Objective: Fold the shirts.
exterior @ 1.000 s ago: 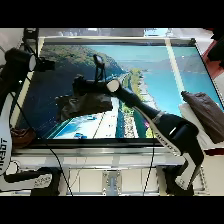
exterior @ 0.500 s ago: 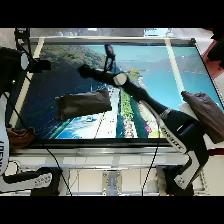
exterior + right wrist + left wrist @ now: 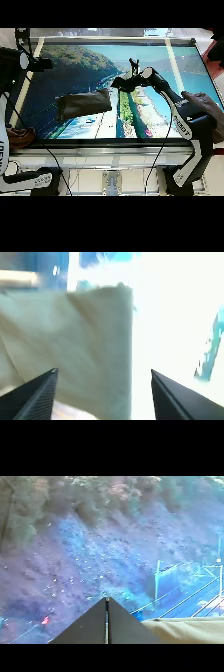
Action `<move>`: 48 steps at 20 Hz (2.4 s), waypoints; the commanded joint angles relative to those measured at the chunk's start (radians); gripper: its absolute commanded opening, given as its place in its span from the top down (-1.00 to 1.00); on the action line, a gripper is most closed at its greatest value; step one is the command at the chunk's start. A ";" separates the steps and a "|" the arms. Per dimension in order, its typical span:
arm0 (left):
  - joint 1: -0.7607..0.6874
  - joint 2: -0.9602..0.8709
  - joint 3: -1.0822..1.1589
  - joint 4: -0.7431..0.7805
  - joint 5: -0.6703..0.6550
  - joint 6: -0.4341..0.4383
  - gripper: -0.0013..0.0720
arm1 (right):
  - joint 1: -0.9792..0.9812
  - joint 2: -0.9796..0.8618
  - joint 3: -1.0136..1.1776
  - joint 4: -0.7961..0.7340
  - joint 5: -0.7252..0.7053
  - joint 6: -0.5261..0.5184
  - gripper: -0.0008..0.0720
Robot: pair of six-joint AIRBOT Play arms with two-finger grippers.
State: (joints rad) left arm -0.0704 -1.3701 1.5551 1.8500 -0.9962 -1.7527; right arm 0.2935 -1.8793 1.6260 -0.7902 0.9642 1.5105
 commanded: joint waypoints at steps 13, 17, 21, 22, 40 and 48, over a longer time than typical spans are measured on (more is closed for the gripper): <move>0.000 0.000 0.001 -0.019 0.002 0.060 0.90 | 0.139 -0.167 -0.024 0.341 -0.122 -0.095 -0.86; 0.000 0.000 0.001 -0.018 -0.001 0.060 0.90 | 0.167 -0.169 -0.024 0.375 -0.168 -0.127 0.06; 0.000 0.000 0.001 -0.017 -0.019 0.079 0.90 | 0.173 -0.167 -0.024 0.457 -0.194 -0.228 0.91; 0.000 0.000 0.001 -0.016 -0.023 0.080 0.90 | 0.165 -0.160 -0.024 0.479 -0.193 -0.251 0.91; 0.000 0.000 0.001 -0.082 -0.023 0.074 0.91 | -0.707 0.570 -0.024 -0.146 0.074 -0.032 0.92; 0.000 0.000 0.001 -0.169 -0.031 0.075 0.91 | -1.187 0.699 -0.025 -0.487 0.547 -0.041 0.92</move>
State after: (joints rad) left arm -0.0704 -1.3701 1.5551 1.7142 -1.0218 -1.6783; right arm -0.7399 -1.2091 1.6009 -1.0973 1.3079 1.4712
